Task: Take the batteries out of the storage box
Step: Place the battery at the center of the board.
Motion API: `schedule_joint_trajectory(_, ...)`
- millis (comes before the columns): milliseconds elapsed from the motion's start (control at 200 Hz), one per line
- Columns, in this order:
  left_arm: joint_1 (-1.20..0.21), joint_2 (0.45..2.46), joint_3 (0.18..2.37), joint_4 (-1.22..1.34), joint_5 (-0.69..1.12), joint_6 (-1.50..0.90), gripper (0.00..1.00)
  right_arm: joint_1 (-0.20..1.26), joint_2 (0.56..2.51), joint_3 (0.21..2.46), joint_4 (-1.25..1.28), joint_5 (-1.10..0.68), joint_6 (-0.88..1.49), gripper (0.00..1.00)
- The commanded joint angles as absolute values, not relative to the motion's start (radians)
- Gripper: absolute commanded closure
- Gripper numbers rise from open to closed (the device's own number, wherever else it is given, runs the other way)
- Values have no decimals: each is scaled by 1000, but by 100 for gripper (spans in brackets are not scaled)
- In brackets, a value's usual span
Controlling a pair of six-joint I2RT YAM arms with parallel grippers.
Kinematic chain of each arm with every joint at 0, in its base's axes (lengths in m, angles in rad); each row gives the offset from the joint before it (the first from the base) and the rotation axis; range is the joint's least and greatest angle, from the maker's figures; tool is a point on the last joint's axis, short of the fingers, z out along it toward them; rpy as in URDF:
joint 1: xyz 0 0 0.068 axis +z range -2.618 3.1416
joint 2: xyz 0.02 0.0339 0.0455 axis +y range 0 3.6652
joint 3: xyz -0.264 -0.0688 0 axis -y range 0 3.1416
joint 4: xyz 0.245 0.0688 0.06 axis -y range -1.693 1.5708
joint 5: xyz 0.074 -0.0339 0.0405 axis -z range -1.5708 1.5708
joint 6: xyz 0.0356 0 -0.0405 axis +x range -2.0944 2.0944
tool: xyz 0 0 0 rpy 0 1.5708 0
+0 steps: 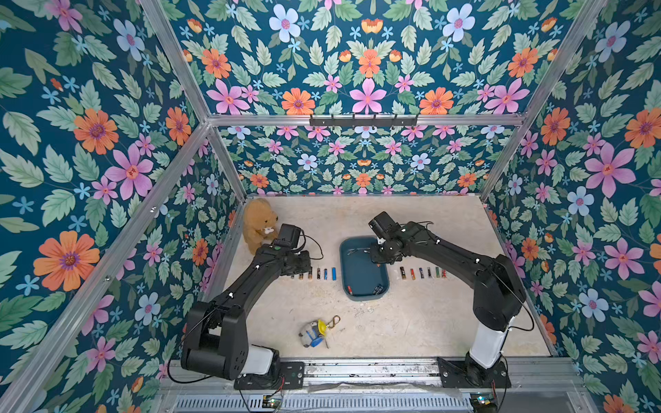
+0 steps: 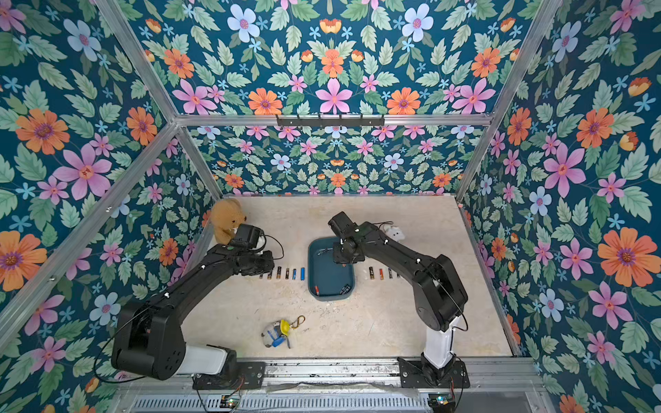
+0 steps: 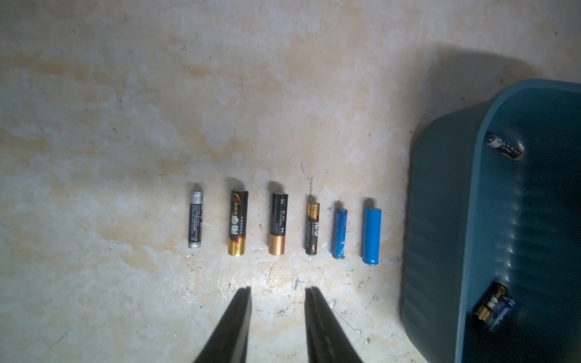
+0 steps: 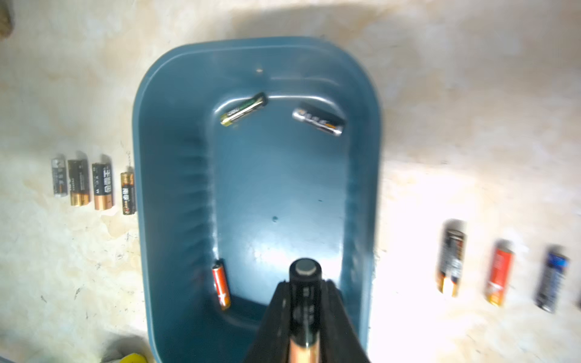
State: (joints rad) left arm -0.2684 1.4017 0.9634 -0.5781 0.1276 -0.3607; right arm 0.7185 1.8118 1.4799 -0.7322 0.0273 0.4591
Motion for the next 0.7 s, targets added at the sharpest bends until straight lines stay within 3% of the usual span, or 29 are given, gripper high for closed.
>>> schedule_joint_trajectory(0,-271,1390,972,-595,140,-337,65,711,1757,1450,-766,77,502,85)
schedule_joint_trajectory(335,-277,1323,937,-609,130,-362,65,645,1525,1175,-749,100,522,84)
schedule_joint_trajectory(695,-299,1324,965,-635,114,-379,64,632,1473,917,-577,14,571,85)
